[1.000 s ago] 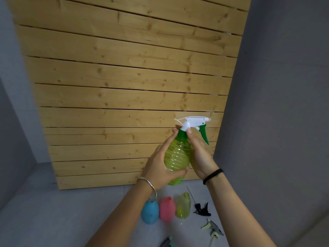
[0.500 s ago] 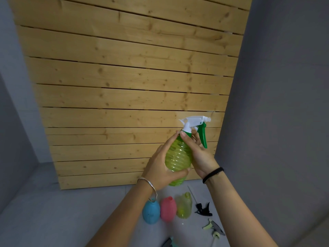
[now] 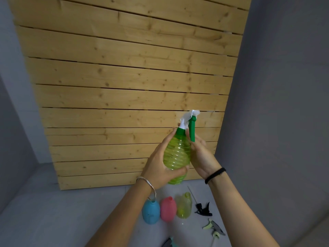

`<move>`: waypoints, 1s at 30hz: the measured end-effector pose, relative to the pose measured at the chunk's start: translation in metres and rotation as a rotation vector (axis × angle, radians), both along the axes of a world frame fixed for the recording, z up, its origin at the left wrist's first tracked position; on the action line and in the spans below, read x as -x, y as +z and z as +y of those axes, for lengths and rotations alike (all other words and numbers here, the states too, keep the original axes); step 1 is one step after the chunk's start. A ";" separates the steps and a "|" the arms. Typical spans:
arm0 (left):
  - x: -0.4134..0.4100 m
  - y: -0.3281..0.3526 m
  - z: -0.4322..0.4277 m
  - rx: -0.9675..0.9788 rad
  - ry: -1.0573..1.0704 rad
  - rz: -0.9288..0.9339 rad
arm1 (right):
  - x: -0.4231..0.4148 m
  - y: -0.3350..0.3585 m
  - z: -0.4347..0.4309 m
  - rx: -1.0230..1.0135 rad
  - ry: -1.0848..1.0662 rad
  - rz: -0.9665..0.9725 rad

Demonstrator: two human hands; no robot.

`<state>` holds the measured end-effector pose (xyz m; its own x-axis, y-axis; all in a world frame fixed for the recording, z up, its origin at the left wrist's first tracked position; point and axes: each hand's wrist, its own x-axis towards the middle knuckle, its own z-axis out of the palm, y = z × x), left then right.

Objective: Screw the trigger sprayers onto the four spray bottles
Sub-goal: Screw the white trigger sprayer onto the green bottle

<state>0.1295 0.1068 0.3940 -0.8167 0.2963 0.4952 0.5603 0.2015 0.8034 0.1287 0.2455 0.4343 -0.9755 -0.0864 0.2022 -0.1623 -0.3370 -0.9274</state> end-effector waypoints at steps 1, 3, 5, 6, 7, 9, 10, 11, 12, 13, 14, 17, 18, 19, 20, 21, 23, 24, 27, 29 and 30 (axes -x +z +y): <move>0.000 0.000 -0.001 -0.001 -0.007 0.006 | 0.000 0.000 0.001 -0.004 0.007 -0.002; 0.001 0.000 -0.001 0.002 -0.010 0.004 | 0.000 0.002 -0.001 0.004 -0.020 -0.005; 0.002 -0.004 0.000 -0.009 -0.022 -0.045 | 0.001 0.001 -0.003 0.012 -0.071 -0.011; 0.002 -0.006 0.000 -0.014 -0.026 -0.074 | 0.002 0.001 -0.003 0.016 -0.084 -0.012; 0.003 -0.008 0.000 -0.020 -0.024 -0.100 | 0.003 0.001 -0.003 0.017 -0.081 -0.009; 0.004 -0.009 -0.001 -0.020 -0.011 -0.148 | 0.004 0.001 0.000 0.008 -0.027 -0.015; 0.005 -0.008 -0.001 -0.010 -0.004 -0.171 | 0.003 0.002 0.002 -0.002 0.003 -0.017; 0.006 -0.008 -0.002 0.001 -0.003 -0.192 | 0.003 0.002 0.003 -0.011 0.019 -0.015; 0.006 -0.008 -0.002 -0.001 -0.012 -0.216 | 0.003 0.003 0.004 -0.014 0.015 -0.014; 0.007 -0.008 -0.001 -0.022 -0.024 -0.238 | 0.003 0.002 0.004 -0.010 -0.010 -0.012; 0.007 -0.008 -0.001 -0.058 -0.034 -0.253 | 0.003 0.001 0.002 -0.001 -0.045 -0.013; 0.009 -0.007 0.001 -0.131 0.010 -0.251 | 0.004 -0.003 -0.004 0.037 -0.149 -0.041; 0.009 -0.007 0.001 -0.140 0.027 -0.251 | 0.004 -0.004 -0.005 0.040 -0.163 -0.049; 0.010 -0.007 0.001 -0.158 0.026 -0.272 | 0.004 -0.004 -0.004 0.043 -0.162 -0.052; 0.009 -0.006 0.000 -0.192 0.007 -0.313 | 0.004 -0.003 -0.004 0.047 -0.140 -0.049; 0.009 -0.005 0.000 -0.230 -0.025 -0.361 | 0.003 -0.002 -0.002 0.049 -0.107 -0.043; 0.010 -0.004 -0.002 -0.281 -0.095 -0.414 | 0.004 0.000 0.002 0.032 -0.037 -0.032; 0.011 -0.003 -0.002 -0.294 -0.120 -0.413 | 0.004 0.001 0.003 0.019 -0.016 -0.027; 0.011 -0.004 -0.002 -0.322 -0.140 -0.385 | 0.004 0.001 0.002 0.019 -0.028 -0.021; 0.011 -0.004 -0.001 -0.331 -0.113 -0.358 | 0.004 0.000 -0.002 0.035 -0.077 -0.025; 0.011 -0.005 0.000 -0.333 -0.096 -0.340 | 0.004 0.000 -0.004 0.044 -0.101 -0.027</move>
